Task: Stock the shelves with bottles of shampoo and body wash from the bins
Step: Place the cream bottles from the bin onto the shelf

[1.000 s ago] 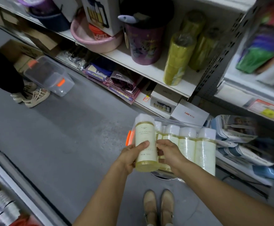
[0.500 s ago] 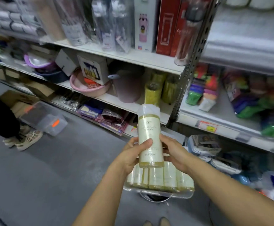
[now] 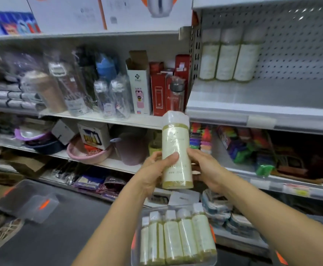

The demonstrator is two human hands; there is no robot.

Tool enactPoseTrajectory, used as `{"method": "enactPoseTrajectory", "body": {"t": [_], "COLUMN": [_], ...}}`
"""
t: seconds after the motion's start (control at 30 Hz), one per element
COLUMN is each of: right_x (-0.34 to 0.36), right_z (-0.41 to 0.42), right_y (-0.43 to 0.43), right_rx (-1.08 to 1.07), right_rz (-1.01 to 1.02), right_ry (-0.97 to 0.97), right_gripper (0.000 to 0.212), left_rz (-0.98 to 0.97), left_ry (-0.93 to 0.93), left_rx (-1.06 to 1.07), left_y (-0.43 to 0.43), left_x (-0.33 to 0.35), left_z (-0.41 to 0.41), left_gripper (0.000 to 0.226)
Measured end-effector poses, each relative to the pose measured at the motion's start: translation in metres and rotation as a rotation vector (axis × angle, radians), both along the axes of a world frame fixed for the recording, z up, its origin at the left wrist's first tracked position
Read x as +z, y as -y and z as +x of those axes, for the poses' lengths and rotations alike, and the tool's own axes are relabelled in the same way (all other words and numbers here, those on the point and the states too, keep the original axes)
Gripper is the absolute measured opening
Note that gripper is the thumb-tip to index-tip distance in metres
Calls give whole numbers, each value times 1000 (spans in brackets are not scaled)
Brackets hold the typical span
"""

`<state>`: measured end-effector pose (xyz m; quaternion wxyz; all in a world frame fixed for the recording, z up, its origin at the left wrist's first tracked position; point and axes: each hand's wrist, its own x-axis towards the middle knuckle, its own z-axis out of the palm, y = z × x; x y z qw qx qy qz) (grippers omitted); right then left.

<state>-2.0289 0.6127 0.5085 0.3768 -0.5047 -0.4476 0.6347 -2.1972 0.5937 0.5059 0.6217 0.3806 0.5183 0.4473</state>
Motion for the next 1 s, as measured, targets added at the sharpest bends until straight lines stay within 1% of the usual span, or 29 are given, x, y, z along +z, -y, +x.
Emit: {"method": "enactPoseTrajectory", "body": {"t": [0.2, 0.27, 0.37, 0.5, 0.57, 0.7, 0.8, 0.9, 0.97, 1.0], "right_x": [48, 62, 79, 96, 106, 122, 135, 145, 147, 146], "right_z": [30, 42, 63, 95, 114, 154, 187, 219, 241, 252], "right_y": [-9, -14, -25, -48, -59, -88, -114, -139, -157, -164], "right_rx": [-20, -48, -112, -232, -264, -305, -296, -284, -272, -267], "right_rz": [167, 199, 217, 201, 220, 267, 317, 368, 397, 410], "right_ry": [64, 65, 52, 52, 75, 99, 140, 165, 182, 195], "right_gripper": [46, 47, 45, 55, 53, 48, 54, 62, 57, 54], "left_rz": [121, 157, 199, 224, 223, 253, 301, 307, 322, 332], "left_ry": [-3, -21, -69, -135, -145, -166, -173, -133, -108, -110], "left_rx": [-88, -120, -160, -183, -196, -236, -278, -301, -312, -322], "left_y": [-16, -24, -41, -70, -85, -119, -147, -176, -197, -207], "left_x": [49, 60, 73, 93, 102, 119, 133, 141, 141, 139], "left_z": [35, 48, 71, 111, 132, 173, 201, 230, 248, 256], "left_gripper": [76, 74, 76, 74, 66, 69, 69, 59, 52, 53]}}
